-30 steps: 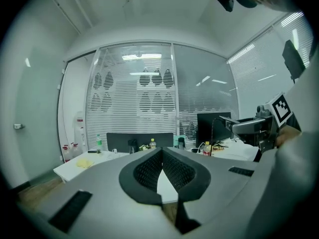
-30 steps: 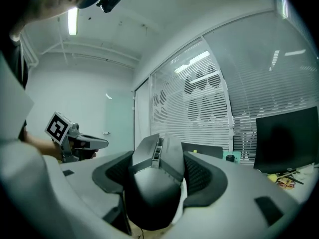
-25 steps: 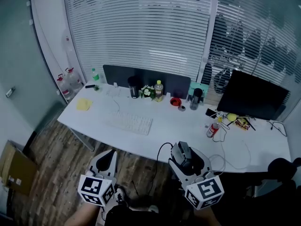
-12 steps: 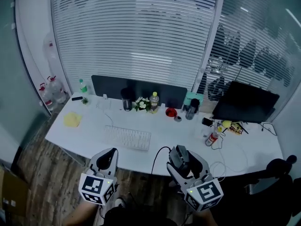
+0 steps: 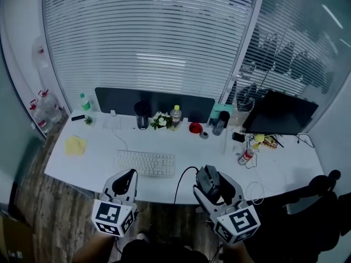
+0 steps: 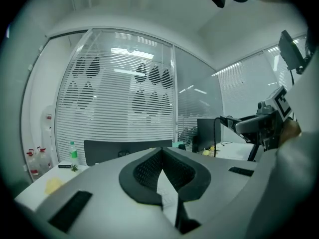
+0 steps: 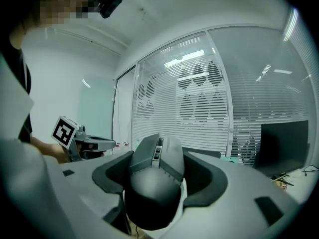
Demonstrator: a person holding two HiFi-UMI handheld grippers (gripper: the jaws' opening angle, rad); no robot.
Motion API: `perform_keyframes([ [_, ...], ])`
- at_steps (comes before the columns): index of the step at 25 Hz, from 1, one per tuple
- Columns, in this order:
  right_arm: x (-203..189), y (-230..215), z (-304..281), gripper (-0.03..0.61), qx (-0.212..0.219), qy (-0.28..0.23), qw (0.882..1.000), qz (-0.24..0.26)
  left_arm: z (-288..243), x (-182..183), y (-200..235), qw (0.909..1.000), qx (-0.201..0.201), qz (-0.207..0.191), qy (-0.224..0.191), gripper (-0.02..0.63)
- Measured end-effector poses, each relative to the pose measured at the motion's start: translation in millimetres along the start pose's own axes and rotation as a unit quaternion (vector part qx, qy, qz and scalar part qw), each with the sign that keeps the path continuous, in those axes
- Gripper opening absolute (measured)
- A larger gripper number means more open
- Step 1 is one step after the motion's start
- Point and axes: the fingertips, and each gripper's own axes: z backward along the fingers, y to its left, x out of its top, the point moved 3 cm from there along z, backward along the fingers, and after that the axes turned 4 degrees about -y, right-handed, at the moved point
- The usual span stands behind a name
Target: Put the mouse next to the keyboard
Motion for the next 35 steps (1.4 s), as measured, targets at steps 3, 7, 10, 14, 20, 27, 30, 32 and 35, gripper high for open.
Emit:
perform_keyframes([
  [3, -2.1, 6.6, -11.8, 0.304, -0.011, 0.001, 1.0, 0.003, -6.7, -5.2, 12.6, 0.9999, -0.015, 0.003, -0.001, 0.028],
  [7, -1.8, 14.9, -22.8, 0.304, -0.027, 0.003, 1.0, 0.0, -11.6, -7.3, 24.6, 0.9994, -0.034, 0.007, -0.001, 0.028],
  [10, 0.8, 19.6, -28.7, 0.304, -0.039, 0.005, 0.999, -0.001, -13.2, -9.7, 32.8, 0.9991, -0.041, 0.01, 0.001, 0.028],
  [14, -0.3, 17.9, -35.1, 0.304, -0.051, 0.004, 0.999, -0.006, -15.8, -17.7, 37.7, 0.9984, -0.054, 0.016, 0.006, 0.028],
  [20, -11.5, -19.2, -61.3, 0.304, -0.043, 0.01, 0.999, -0.014, -34.0, -23.4, 35.5, 0.9993, -0.029, 0.015, 0.017, 0.028],
  [27, -53.2, -80.9, -105.1, 0.304, -0.035, 0.046, 0.998, -0.029, -54.1, -29.9, 26.5, 0.9994, 0.026, 0.007, 0.021, 0.028],
  [30, -70.6, -102.0, -124.8, 0.304, -0.026, 0.06, 0.997, -0.027, -64.0, -30.3, 23.4, 0.9988, 0.043, 0.007, 0.022, 0.028],
  [32, -85.4, -114.7, -137.7, 0.304, -0.021, 0.071, 0.997, -0.037, -67.7, -30.5, 20.6, 0.9984, 0.051, 0.002, 0.022, 0.028],
  [35, -107.0, -133.0, -154.0, 0.304, -0.019, 0.083, 0.994, -0.062, -70.6, -32.4, 19.0, 0.9974, 0.067, 0.003, 0.026, 0.028],
])
